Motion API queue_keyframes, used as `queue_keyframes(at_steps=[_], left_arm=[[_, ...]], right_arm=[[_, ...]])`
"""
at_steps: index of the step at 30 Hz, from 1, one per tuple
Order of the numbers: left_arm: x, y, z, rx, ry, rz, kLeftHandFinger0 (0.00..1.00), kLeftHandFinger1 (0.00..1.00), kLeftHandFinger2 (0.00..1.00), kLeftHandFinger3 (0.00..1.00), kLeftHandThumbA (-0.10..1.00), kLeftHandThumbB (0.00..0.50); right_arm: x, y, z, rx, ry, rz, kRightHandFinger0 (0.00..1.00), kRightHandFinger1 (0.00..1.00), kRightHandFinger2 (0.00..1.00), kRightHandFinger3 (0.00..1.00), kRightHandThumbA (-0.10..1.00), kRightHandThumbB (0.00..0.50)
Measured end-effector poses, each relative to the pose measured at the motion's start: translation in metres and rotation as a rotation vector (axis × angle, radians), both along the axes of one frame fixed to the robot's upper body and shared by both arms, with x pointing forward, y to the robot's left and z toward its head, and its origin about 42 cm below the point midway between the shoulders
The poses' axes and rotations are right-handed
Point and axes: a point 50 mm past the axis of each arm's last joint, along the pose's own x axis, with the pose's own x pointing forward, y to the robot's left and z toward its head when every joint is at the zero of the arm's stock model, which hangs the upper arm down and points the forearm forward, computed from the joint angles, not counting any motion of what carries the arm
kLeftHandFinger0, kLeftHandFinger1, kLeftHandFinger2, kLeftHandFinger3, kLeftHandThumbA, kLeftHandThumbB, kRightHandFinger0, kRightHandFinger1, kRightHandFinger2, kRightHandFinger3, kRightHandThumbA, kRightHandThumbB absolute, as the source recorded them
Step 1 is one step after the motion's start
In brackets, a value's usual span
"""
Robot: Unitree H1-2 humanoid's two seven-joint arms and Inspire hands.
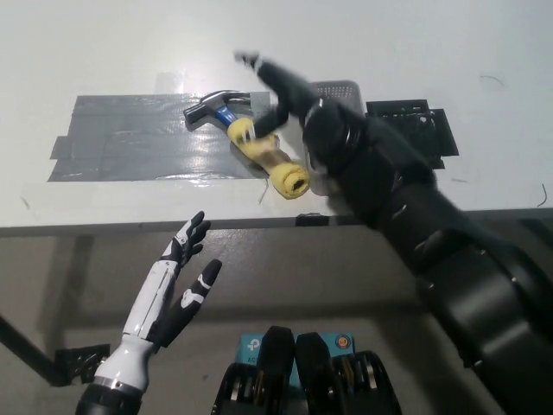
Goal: The robot picks the hammer placed on top of the gray container with right hand and places it on the grey area of the desk
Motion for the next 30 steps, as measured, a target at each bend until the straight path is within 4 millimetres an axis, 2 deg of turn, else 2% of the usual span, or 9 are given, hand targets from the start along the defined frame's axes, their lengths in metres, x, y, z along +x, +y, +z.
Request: queue_keyframes(at_steps=[4,6,11,12,15,18,24,25,30], left_arm=[[0.000,0.000,-0.001,-0.003,0.003,0.001,1.00,1.00,1.00,1.00,0.83,0.110],[0.000,0.000,-0.001,-0.003,0.005,0.001,1.00,1.00,1.00,1.00,0.83,0.114],[0.001,0.000,-0.004,-0.004,0.014,0.003,1.00,1.00,1.00,1.00,0.90,0.117],[0.001,0.000,-0.004,-0.003,0.017,0.003,1.00,1.00,1.00,1.00,0.91,0.095],[0.001,0.001,-0.008,-0.002,0.029,0.005,1.00,1.00,1.00,1.00,0.94,0.108],[0.002,0.001,-0.011,-0.001,0.039,0.007,1.00,1.00,1.00,1.00,0.98,0.107],[0.003,0.001,-0.014,-0.002,0.052,0.009,1.00,1.00,1.00,1.00,1.00,0.111],[0.004,0.001,-0.015,-0.003,0.056,0.010,1.00,1.00,1.00,1.00,1.00,0.110],[0.004,0.001,-0.019,-0.008,0.071,0.012,1.00,1.00,1.00,1.00,1.00,0.097]], right_arm=[[-0.003,-0.006,0.047,0.087,-0.135,0.040,1.00,1.00,1.00,1.00,1.00,0.438],[-0.007,-0.012,0.061,0.114,-0.184,0.056,1.00,1.00,1.00,1.00,1.00,0.390],[-0.019,-0.030,0.065,0.156,-0.242,0.072,1.00,1.00,1.00,1.00,1.00,0.387],[-0.022,-0.036,0.061,0.166,-0.247,0.071,1.00,1.00,1.00,1.00,1.00,0.362],[-0.031,-0.057,0.046,0.187,-0.248,0.057,1.00,1.00,1.00,1.00,1.00,0.322],[-0.041,-0.082,0.027,0.209,-0.238,0.035,1.00,1.00,1.00,1.00,1.00,0.330],[-0.070,-0.138,-0.021,0.227,-0.199,-0.035,1.00,1.00,1.00,1.00,1.00,0.292],[-0.077,-0.147,-0.028,0.233,-0.196,-0.047,1.00,1.00,1.00,1.00,1.00,0.302],[-0.113,-0.179,-0.062,0.258,-0.170,-0.094,1.00,1.00,1.00,1.00,1.00,0.278]])
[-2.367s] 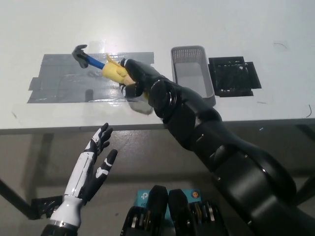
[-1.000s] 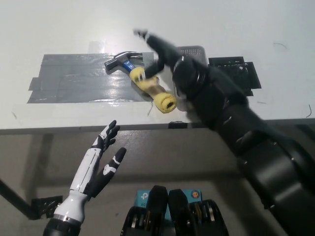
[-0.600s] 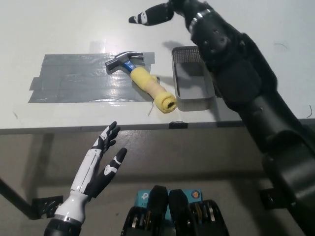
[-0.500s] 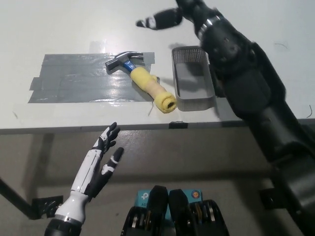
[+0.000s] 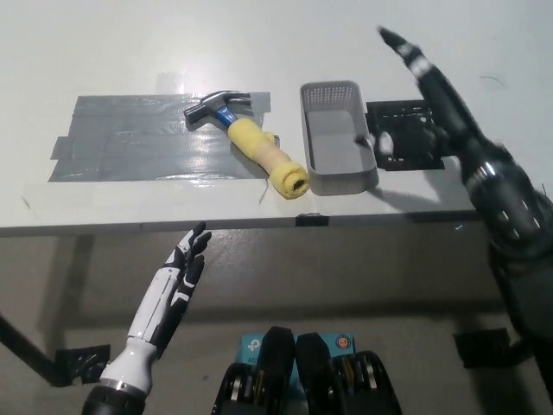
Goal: The robot picks the hammer placed on top of the gray container with right hand and places it on the grey area of the desk
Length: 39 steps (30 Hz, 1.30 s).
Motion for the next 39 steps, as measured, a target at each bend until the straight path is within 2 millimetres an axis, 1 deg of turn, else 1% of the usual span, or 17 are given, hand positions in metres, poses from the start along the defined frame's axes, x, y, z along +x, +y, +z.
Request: queue_keyframes(at_steps=[2,3,5,6,7,10,11,13,14,17,20,22,24,28,30,33,39], left_arm=[[0.000,0.000,-0.001,-0.001,0.002,0.000,1.00,1.00,1.00,1.00,1.00,0.103],[0.000,0.000,-0.001,-0.003,0.003,0.001,1.00,1.00,1.00,1.00,1.00,0.102],[0.000,0.000,-0.001,-0.005,0.004,0.002,1.00,1.00,1.00,1.00,1.00,0.100],[0.000,0.001,-0.001,-0.006,0.004,0.003,1.00,1.00,1.00,1.00,1.00,0.098],[0.000,0.001,-0.001,-0.007,0.003,0.005,1.00,1.00,1.00,1.00,1.00,0.097],[0.000,0.006,0.000,-0.019,-0.003,0.018,1.00,1.00,1.00,1.00,1.00,0.100],[0.000,0.008,0.001,-0.024,-0.006,0.026,1.00,1.00,1.00,1.00,1.00,0.101],[0.001,0.013,0.002,-0.034,-0.013,0.041,1.00,1.00,1.00,1.00,1.00,0.109],[0.001,0.015,0.003,-0.039,-0.015,0.047,1.00,1.00,1.00,1.00,1.00,0.108],[-0.001,0.016,0.003,-0.048,-0.015,0.052,1.00,1.00,1.00,1.00,1.00,0.097],[-0.007,0.018,0.001,-0.060,-0.018,0.061,1.00,1.00,1.00,1.00,1.00,0.115],[-0.011,0.019,-0.001,-0.067,-0.012,0.069,1.00,1.00,1.00,1.00,1.00,0.118],[-0.013,0.021,-0.003,-0.073,-0.009,0.077,1.00,1.00,1.00,1.00,1.00,0.117],[-0.014,0.026,-0.003,-0.084,-0.010,0.090,1.00,1.00,1.00,1.00,0.99,0.113],[-0.016,0.027,-0.004,-0.088,-0.008,0.094,1.00,1.00,1.00,1.00,0.99,0.112],[-0.021,0.029,-0.007,-0.087,0.003,0.101,1.00,1.00,1.00,1.00,0.98,0.106],[-0.025,0.032,-0.010,-0.090,0.008,0.108,1.00,1.00,1.00,1.00,0.97,0.115]], right_arm=[[-0.016,-0.006,-0.015,0.014,0.020,-0.007,1.00,1.00,1.00,1.00,1.00,0.237],[-0.029,-0.008,-0.022,0.027,0.021,-0.005,1.00,1.00,1.00,1.00,1.00,0.187],[-0.049,-0.010,-0.033,0.048,0.028,0.000,1.00,1.00,1.00,1.00,0.95,0.156],[-0.060,-0.011,-0.037,0.063,0.028,0.004,1.00,1.00,1.00,1.00,0.88,0.103],[-0.070,-0.011,-0.043,0.078,0.031,0.006,1.00,1.00,1.00,1.00,0.83,0.091],[-0.106,-0.010,-0.051,0.169,-0.001,-0.002,1.00,1.00,1.00,1.00,0.78,0.074],[-0.116,-0.010,-0.054,0.209,-0.014,-0.010,1.00,1.00,1.00,1.00,0.76,0.056],[-0.130,-0.010,-0.068,0.280,-0.005,-0.041,1.00,1.00,1.00,1.00,0.63,0.022],[-0.133,-0.009,-0.076,0.320,0.008,-0.058,1.00,1.00,1.00,1.00,0.61,0.020],[-0.135,-0.008,-0.101,0.378,0.057,-0.093,1.00,1.00,1.00,1.00,0.62,0.054],[-0.133,-0.013,-0.119,0.431,0.086,-0.131,1.00,1.00,1.00,1.00,0.61,0.045],[-0.132,-0.015,-0.123,0.452,0.085,-0.139,1.00,1.00,1.00,1.00,0.59,0.038],[-0.132,-0.016,-0.126,0.462,0.085,-0.143,1.00,1.00,1.00,1.00,0.62,0.060],[-0.133,-0.015,-0.128,0.470,0.075,-0.141,1.00,1.00,1.00,1.00,0.62,0.078],[-0.134,-0.014,-0.129,0.470,0.075,-0.140,1.00,1.00,1.00,1.00,0.64,0.072],[-0.138,-0.013,-0.136,0.465,0.091,-0.142,1.00,1.00,1.00,1.00,0.64,0.096],[-0.143,-0.010,-0.144,0.448,0.105,-0.138,1.00,1.00,1.00,1.00,0.66,0.101]])
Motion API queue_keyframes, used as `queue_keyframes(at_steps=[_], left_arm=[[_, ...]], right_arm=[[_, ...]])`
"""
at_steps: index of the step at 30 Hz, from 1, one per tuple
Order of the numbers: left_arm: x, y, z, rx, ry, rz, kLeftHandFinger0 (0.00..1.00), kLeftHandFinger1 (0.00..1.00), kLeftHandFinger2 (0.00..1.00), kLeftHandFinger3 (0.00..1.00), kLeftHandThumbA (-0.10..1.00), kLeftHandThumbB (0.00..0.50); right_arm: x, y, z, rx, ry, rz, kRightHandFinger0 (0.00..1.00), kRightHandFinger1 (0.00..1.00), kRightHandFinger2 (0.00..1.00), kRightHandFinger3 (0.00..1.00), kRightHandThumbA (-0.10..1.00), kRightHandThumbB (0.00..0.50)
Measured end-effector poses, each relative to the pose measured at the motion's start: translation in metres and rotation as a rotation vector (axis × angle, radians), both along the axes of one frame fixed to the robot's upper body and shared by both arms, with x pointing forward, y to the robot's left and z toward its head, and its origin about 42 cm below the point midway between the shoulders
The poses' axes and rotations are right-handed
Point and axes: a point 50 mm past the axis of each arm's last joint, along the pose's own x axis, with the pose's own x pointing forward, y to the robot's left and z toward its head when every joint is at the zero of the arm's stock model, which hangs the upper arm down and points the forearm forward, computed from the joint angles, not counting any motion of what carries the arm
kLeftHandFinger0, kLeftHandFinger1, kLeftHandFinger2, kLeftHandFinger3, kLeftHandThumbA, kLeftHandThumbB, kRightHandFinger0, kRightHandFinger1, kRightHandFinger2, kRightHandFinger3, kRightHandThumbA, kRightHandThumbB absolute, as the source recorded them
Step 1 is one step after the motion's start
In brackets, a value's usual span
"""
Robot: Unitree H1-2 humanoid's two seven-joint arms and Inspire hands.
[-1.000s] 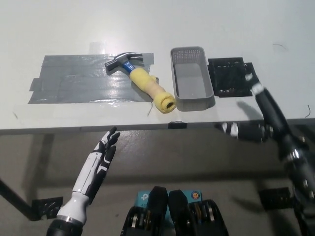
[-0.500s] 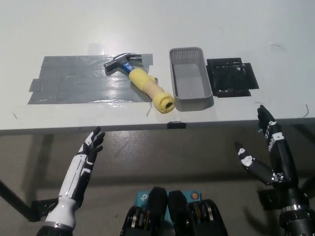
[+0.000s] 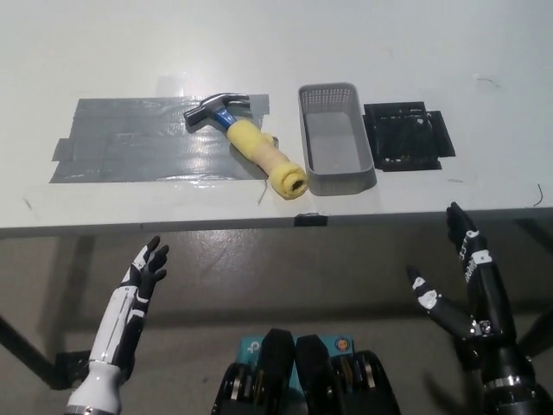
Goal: The robot picks the hammer placed on top of the gray container with right hand and places it on the grey area of the desk
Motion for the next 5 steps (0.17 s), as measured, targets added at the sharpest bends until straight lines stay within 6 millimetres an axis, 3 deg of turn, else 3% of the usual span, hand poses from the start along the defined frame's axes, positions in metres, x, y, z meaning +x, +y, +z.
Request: queue_keyframes(at_steps=[5], left_arm=[[-0.0045,0.0020,-0.0026,-0.007,0.009,0.004,1.00,1.00,1.00,1.00,0.96,0.106]], right_arm=[[-0.0069,0.0037,-0.0062,-0.014,0.015,0.008,1.00,1.00,1.00,1.00,0.61,0.095]])
